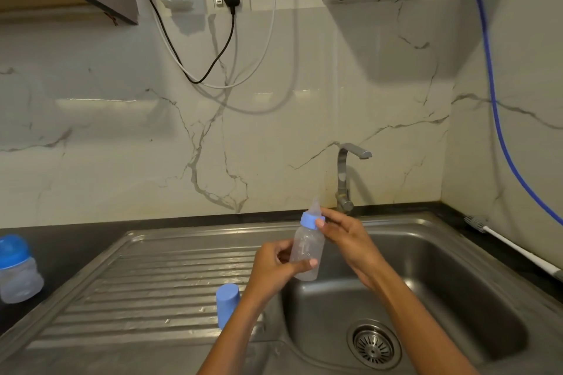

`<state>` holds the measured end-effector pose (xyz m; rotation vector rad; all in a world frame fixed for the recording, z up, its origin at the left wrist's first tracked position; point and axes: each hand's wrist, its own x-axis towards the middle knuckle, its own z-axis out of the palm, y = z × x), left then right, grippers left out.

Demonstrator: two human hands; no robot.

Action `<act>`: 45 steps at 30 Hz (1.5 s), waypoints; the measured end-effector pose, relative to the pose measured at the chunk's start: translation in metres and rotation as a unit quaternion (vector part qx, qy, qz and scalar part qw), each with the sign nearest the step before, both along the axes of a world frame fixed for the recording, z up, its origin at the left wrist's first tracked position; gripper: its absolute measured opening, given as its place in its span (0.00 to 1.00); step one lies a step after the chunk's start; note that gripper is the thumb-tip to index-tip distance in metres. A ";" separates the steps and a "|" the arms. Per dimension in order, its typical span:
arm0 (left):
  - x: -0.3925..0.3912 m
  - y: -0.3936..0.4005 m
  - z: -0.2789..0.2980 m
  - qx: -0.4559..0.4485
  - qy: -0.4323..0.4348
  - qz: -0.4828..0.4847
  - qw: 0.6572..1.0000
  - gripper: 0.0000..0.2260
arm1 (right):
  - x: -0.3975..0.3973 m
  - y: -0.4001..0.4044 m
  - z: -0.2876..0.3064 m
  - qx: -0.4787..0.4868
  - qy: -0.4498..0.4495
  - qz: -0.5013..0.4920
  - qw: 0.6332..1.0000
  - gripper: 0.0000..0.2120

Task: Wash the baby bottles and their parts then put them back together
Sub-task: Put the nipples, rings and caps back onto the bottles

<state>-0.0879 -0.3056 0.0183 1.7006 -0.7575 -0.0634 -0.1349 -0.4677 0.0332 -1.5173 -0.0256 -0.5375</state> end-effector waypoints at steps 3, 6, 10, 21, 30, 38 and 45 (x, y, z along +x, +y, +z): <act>-0.001 0.000 -0.002 0.013 -0.035 -0.002 0.999 0.16 | 0.001 0.007 -0.006 0.014 -0.011 -0.084 0.996 0.19; -0.001 -0.001 -0.001 0.004 -0.026 0.000 1.000 0.16 | 0.003 0.010 -0.007 0.007 -0.010 -0.082 0.997 0.19; 0.004 0.004 0.002 -0.023 0.021 0.012 0.999 0.16 | 0.001 0.010 -0.003 0.007 0.001 0.024 1.000 0.14; 0.003 0.011 0.007 -0.030 0.052 -0.029 0.998 0.14 | 0.003 0.003 -0.002 0.082 -0.019 0.036 0.996 0.13; -0.001 0.014 0.010 0.000 0.059 -0.096 0.994 0.16 | -0.002 0.002 0.000 0.098 0.009 0.100 0.990 0.21; -0.003 0.009 0.005 0.010 0.021 -0.060 0.998 0.17 | -0.003 0.017 -0.003 0.039 0.027 -0.055 0.997 0.26; 0.004 0.020 0.011 -0.022 0.085 -0.095 0.992 0.15 | -0.004 0.002 0.003 0.148 0.002 0.122 0.981 0.20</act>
